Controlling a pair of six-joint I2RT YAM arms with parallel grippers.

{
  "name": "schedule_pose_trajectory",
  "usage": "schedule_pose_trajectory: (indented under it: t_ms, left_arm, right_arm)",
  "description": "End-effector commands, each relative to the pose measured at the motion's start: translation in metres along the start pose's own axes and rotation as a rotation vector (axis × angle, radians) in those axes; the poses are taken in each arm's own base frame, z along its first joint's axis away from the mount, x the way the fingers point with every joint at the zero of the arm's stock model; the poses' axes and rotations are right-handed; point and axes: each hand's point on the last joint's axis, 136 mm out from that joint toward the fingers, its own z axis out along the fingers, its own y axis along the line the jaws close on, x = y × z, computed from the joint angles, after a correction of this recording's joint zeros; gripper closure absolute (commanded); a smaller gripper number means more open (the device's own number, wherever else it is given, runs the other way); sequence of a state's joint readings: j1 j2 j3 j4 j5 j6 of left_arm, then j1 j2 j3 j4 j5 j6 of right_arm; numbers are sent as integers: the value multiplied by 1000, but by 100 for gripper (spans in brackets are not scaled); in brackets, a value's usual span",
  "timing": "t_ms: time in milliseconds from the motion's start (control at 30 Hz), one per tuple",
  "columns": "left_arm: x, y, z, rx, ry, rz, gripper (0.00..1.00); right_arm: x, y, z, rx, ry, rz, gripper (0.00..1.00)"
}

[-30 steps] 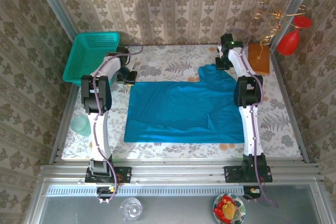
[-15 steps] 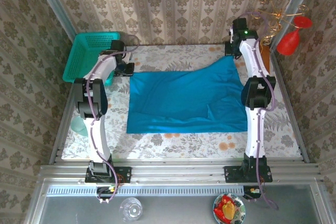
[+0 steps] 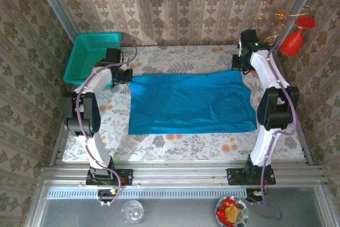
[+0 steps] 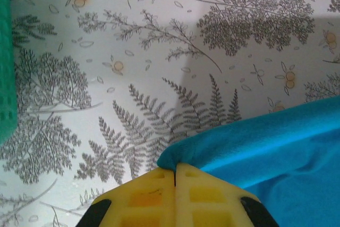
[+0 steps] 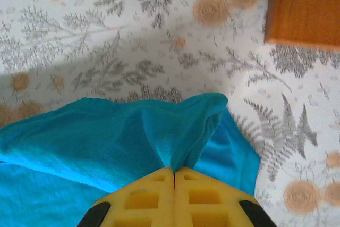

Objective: Fold the inside-out t-shirt
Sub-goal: Fold the T-shirt at the center of the table.

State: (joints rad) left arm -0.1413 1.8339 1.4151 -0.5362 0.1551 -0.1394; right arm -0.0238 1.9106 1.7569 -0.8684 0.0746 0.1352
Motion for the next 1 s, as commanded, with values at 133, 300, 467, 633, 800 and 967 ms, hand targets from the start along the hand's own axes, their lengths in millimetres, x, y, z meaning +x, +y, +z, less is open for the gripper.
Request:
schedule_pose_trajectory:
  t_ms: [133,300,467,633,800,967]
  left_arm:
    - [28,4,-15,8,-35,-66,100]
    - [56,5,-18,11,-14,-101,100]
    - [83,6,-20,15,14,-135,100]
    - [105,3,-20,35,44,-160,100]
    - [121,3,-19,36,65,-175,100]
    - [125,4,-22,30,63,-182,100]
  right_arm:
    - [45,-17,-23,14,-18,78,100]
    - [82,-32,-24,35,20,112,100]
    - [113,-37,-20,32,58,127,100]
    - [132,-40,-19,37,72,157,100]
    - [148,-43,-20,44,75,202,100]
    - [162,-48,-21,70,64,234,100]
